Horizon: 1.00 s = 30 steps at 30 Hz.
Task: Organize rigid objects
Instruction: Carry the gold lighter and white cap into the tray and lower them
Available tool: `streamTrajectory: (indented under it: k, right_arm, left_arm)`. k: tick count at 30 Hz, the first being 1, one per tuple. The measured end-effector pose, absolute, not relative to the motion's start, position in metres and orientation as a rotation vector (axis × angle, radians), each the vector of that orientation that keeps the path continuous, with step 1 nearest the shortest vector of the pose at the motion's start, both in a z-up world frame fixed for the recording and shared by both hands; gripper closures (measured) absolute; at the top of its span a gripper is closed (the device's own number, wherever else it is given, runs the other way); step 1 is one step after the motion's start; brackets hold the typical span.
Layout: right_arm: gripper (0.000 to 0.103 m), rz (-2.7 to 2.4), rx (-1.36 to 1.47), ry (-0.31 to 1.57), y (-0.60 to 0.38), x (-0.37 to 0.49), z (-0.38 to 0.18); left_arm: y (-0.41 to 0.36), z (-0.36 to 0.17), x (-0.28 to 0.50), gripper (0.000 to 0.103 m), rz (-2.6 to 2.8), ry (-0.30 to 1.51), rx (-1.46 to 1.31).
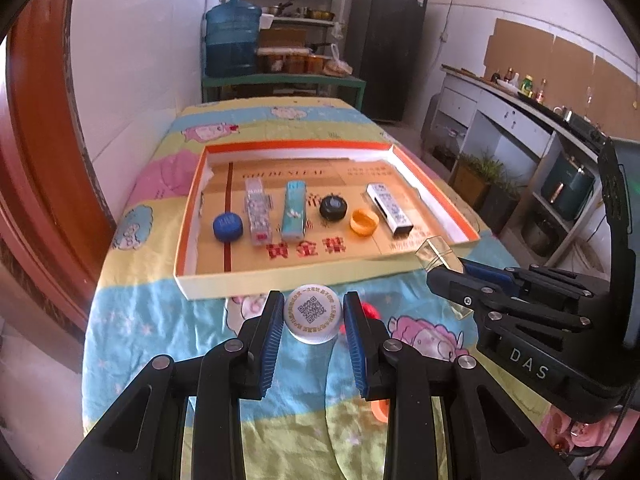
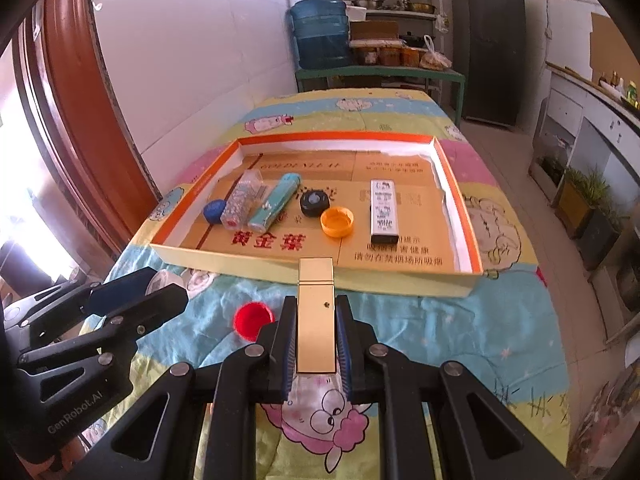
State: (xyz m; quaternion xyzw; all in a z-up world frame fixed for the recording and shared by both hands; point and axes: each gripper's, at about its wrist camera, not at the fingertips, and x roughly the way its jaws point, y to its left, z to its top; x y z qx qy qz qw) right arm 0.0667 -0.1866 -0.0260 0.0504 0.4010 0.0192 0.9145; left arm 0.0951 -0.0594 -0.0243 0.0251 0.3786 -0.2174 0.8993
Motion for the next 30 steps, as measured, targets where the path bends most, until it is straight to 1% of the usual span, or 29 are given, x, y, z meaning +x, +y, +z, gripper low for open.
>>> streamTrajectory:
  k: [11, 19, 30]
  right_arm:
    - [0.085, 0.026, 0.095, 0.796, -0.19, 0.074, -0.01]
    - [0.085, -0.012, 0.082, 0.783, -0.207, 0.083, -0.003]
    - [0.085, 0.026, 0.088, 0.8, -0.228, 0.137, 0.007]
  left_arm:
    - [-0.05, 0.001, 0.112, 0.072, -0.447, 0.731, 0.024]
    - [-0.052, 0.009, 0.136, 0.072, -0.452, 0.727, 0.028]
    - [-0.07, 0.019, 0.197, 0.072, -0.453, 0.745, 0.048]
